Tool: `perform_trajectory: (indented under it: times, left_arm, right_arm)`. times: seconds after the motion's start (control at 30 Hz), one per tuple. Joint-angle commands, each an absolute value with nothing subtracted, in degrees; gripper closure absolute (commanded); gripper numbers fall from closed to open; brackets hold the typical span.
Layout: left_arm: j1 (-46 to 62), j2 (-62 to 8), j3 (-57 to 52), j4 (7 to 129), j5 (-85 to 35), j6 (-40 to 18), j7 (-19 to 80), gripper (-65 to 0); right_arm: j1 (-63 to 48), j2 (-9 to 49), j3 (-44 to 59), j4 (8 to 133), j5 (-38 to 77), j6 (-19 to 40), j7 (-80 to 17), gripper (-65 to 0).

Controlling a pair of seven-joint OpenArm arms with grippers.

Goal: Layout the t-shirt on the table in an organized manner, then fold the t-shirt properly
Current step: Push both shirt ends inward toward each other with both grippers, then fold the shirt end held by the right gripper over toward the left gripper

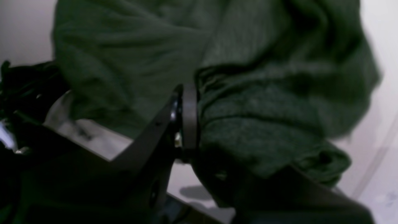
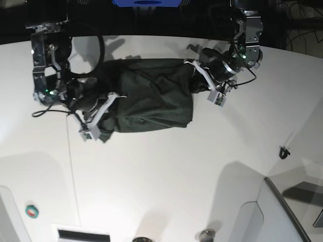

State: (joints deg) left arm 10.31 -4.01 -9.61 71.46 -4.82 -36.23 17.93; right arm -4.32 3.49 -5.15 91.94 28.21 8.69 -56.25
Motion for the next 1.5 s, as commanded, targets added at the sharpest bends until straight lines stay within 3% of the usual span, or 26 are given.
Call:
perform_trajectory:
  times: [0.0,0.53,1.13,1.2,1.37,1.47]
  left_arm:
    - [9.9,-4.1,-9.1,72.1,-4.9,-35.6,18.1,0.0]
    - [9.1,-3.3,-6.5,72.1,-4.9,-35.6,18.3,0.0]
    - [9.1,-3.3,-6.5,72.2,-4.9,-35.6,18.4,0.0]
    - [9.3,-3.3,-6.9,73.0,-4.9,-35.6,18.4,0.0]
    - [11.3,-5.2,-8.6,77.8,-4.9,-33.5,18.5,0.0]
    - [12.6,-5.9,-12.9,79.5,-5.0,-33.5,18.6,0.0]
  right_arm:
    - [-2.8,3.6,-6.5,93.2,29.0,7.4,-55.5,-0.3]
    - [1.4,3.0,-21.7,92.6,29.0,-7.2,-54.9,-0.3]
    - [4.3,0.4,-29.7,83.4,29.0,-8.1,-48.7,-0.9]
    - [4.3,0.4,-30.8,83.4,29.0,-8.1,-48.2,-5.4]
    - [4.3,0.4,-31.4,83.7,29.0,-8.1,-48.1,-31.2]
    - [4.7,0.4,-33.9,83.7,29.0,-8.1,-48.1,-34.4]
